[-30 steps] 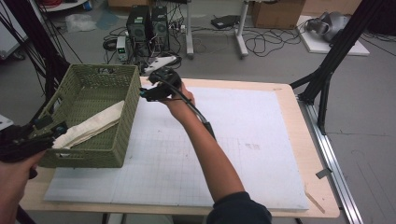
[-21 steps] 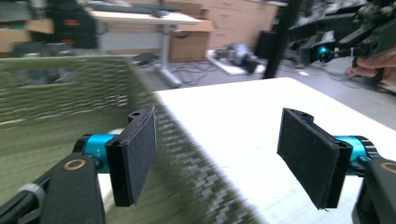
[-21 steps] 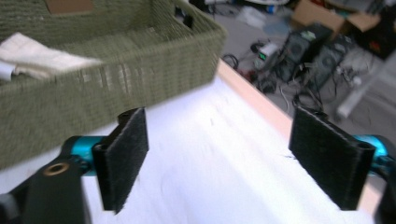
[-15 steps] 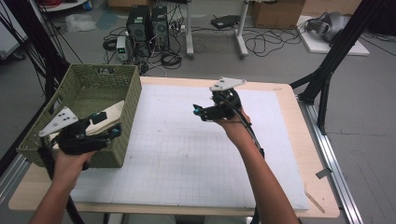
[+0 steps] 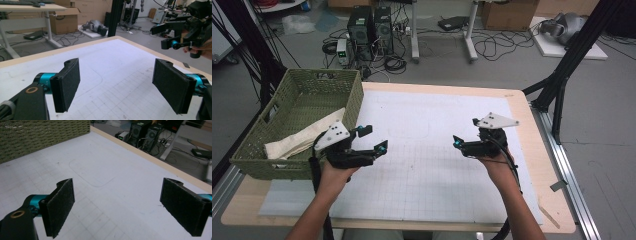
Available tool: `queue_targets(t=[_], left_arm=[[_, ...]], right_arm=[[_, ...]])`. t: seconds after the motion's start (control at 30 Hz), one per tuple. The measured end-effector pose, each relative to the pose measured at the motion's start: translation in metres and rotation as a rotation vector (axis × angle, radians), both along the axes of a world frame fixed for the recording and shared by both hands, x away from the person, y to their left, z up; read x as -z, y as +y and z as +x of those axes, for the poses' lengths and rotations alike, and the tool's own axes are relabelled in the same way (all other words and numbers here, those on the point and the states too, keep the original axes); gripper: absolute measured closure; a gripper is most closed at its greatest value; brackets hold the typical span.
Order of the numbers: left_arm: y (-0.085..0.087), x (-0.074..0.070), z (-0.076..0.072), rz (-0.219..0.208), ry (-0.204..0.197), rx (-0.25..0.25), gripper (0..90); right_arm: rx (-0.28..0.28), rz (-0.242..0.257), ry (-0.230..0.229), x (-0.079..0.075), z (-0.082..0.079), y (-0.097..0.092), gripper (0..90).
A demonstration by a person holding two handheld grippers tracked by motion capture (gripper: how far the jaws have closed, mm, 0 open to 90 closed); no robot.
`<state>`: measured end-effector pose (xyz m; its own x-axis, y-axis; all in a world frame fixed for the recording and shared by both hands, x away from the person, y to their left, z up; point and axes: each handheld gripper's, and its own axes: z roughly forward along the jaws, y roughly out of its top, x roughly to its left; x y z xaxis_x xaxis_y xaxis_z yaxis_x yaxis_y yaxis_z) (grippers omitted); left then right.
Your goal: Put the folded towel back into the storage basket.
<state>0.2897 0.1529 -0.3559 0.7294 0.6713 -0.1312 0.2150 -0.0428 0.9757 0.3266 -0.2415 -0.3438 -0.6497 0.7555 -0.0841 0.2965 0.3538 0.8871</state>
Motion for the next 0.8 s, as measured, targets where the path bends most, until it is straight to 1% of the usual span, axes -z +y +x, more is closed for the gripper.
queue_targets(t=[0.13,0.2,0.3,0.37,0.4,0.53,0.6,0.67,0.73,0.77,0.8], left_arm=[[-0.009,0.011,0.000,0.003,0.009,0.015,22.9],[-0.012,0.016,-0.002,0.015,0.009,0.016,23.2],[-0.015,0.024,-0.004,0.016,0.018,0.023,23.2],[-0.015,0.031,-0.007,0.029,0.018,0.029,23.2],[-0.015,0.034,-0.009,0.030,0.020,0.025,23.2],[-0.015,0.044,-0.014,0.042,0.026,0.033,23.5],[-0.016,0.047,-0.016,0.053,0.028,0.036,23.5],[-0.017,0.050,-0.017,0.058,0.021,0.037,23.5],[-0.018,0.052,-0.017,0.072,0.025,0.046,23.7],[-0.019,0.053,-0.018,0.076,0.028,0.047,23.8],[-0.019,0.054,-0.018,0.079,0.027,0.048,23.8]], right_arm=[[0.034,0.027,-0.004,0.011,-0.013,-0.020,11.7],[0.052,0.029,-0.004,0.016,-0.020,-0.028,11.7],[0.079,0.045,-0.010,0.025,-0.030,-0.038,11.7],[0.097,0.052,-0.015,0.032,-0.039,-0.044,11.7],[0.108,0.058,-0.013,0.037,-0.044,-0.048,11.7],[0.141,0.052,-0.008,0.051,-0.060,-0.057,11.7],[0.157,0.061,0.002,0.058,-0.067,-0.061,11.7],[0.175,0.072,0.003,0.063,-0.072,-0.065,11.6],[0.190,0.056,0.008,0.066,-0.075,-0.068,11.6],[0.205,0.041,-0.001,0.067,-0.076,-0.070,11.6],[0.213,0.048,0.002,0.068,-0.077,-0.071,11.6]])
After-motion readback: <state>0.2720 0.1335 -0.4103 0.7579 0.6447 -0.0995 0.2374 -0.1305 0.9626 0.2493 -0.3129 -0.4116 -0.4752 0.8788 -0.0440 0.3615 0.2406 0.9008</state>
